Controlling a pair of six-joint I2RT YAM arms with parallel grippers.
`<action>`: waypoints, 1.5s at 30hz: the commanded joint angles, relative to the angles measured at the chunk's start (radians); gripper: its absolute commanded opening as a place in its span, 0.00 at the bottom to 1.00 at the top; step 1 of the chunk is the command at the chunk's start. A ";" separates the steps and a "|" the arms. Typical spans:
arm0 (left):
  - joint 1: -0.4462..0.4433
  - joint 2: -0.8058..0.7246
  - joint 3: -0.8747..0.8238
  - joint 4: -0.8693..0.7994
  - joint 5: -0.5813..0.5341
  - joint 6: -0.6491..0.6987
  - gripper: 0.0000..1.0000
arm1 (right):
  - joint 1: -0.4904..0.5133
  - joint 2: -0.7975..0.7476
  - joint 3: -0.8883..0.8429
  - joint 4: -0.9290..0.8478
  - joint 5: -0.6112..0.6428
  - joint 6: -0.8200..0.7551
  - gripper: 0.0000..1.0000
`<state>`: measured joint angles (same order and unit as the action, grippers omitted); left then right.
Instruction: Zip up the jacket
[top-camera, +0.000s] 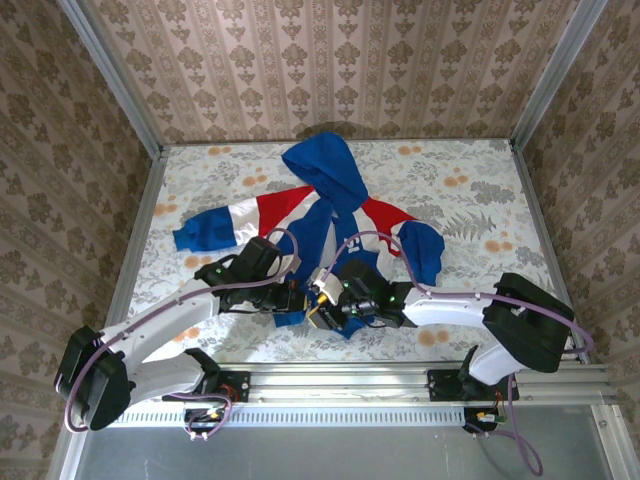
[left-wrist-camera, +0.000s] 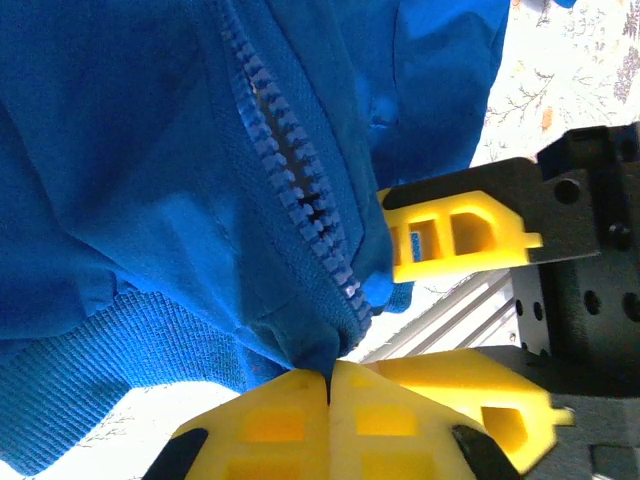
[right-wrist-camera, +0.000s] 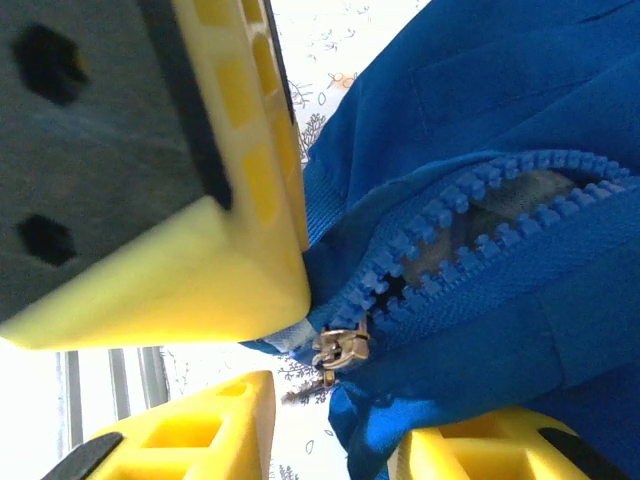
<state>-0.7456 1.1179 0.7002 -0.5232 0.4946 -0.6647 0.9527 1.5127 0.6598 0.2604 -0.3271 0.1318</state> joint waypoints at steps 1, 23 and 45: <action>-0.004 0.006 0.006 -0.005 0.018 0.031 0.00 | -0.003 0.015 0.032 0.048 -0.028 0.005 0.30; -0.004 0.026 0.013 -0.035 0.020 0.079 0.00 | -0.073 -0.115 0.012 -0.114 -0.082 -0.046 0.00; -0.012 0.042 0.014 -0.028 0.032 0.109 0.00 | -0.121 -0.025 0.176 -0.348 -0.266 -0.153 0.20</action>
<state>-0.7521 1.1530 0.7120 -0.5209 0.5274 -0.5816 0.8345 1.5066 0.8650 -0.1894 -0.5632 -0.0452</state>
